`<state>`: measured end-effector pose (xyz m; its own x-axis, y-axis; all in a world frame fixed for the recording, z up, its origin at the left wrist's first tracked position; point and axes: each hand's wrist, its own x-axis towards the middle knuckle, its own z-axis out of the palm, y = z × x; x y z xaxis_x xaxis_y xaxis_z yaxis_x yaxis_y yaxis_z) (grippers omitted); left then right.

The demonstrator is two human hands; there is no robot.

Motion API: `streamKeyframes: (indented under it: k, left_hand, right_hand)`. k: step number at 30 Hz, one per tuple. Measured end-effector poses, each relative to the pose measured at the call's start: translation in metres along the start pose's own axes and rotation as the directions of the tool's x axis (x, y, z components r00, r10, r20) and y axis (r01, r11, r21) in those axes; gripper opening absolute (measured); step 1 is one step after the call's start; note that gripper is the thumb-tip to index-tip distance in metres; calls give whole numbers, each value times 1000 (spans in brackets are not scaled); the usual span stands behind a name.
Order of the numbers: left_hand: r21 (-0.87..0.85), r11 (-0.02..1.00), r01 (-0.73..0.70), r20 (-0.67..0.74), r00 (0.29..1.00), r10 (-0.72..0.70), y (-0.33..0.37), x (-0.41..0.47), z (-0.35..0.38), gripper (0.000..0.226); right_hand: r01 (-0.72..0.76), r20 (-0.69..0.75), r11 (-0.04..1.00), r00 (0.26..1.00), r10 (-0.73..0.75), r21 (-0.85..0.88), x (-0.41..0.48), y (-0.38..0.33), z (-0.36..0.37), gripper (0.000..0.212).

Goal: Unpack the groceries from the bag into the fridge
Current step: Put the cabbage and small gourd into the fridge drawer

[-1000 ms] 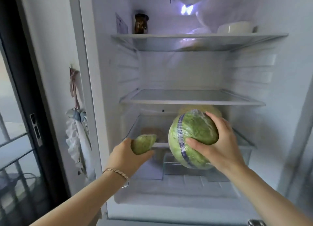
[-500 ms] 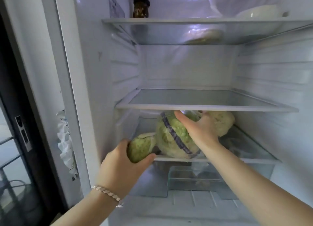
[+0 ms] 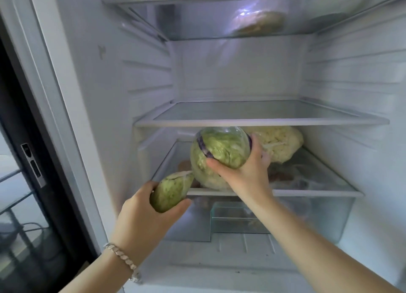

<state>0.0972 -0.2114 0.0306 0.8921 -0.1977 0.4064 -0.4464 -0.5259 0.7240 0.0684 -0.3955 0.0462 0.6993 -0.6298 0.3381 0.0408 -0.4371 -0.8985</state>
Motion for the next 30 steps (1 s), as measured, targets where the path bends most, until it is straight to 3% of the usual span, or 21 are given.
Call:
streamKeyframes:
  k: [7,12,14,16,17,18,21,24,26,28,30]
  left_hand:
    - [-19,1000,-1,2,1000,1,5,-3,4,31]
    - [-51,999,7,50,999,-4,13,-4,17,31]
    - [-89,996,4,73,997,3,18,-5,26,34]
    - [-120,993,-16,91,995,27,27,-6,36,32]
    - [-140,990,-27,100,994,41,33,-7,42,32]
    - [-157,987,-45,113,992,63,38,-8,47,33]
    - [-149,979,-141,171,971,165,47,-11,60,47]
    - [-109,961,-252,269,924,273,48,-12,59,75]
    - [-61,940,-336,205,917,341,47,-7,55,86]
    - [-49,959,-278,42,959,280,42,3,55,98]
    - [-86,991,-100,39,994,103,41,16,65,116]
  right_hand:
    - [-80,63,997,995,79,1,20,-10,35,108]
    - [-246,102,968,963,249,-44,2,-16,-3,98]
    - [-180,236,984,956,173,10,-17,-13,-26,72]
    - [-228,485,956,867,114,183,-36,-13,-35,33]
    - [-290,551,923,828,109,254,-41,-9,-32,30]
    - [-323,552,902,826,120,287,-44,-4,-27,30]
    - [-212,345,926,934,97,312,-43,5,-21,19]
    - [-141,168,929,982,87,343,-38,10,-32,12]
    - [-147,45,911,989,141,386,-32,18,-42,6]
    - [-218,31,830,971,236,514,-23,23,-51,8]
    - [-281,75,781,954,289,557,-15,25,-56,12]
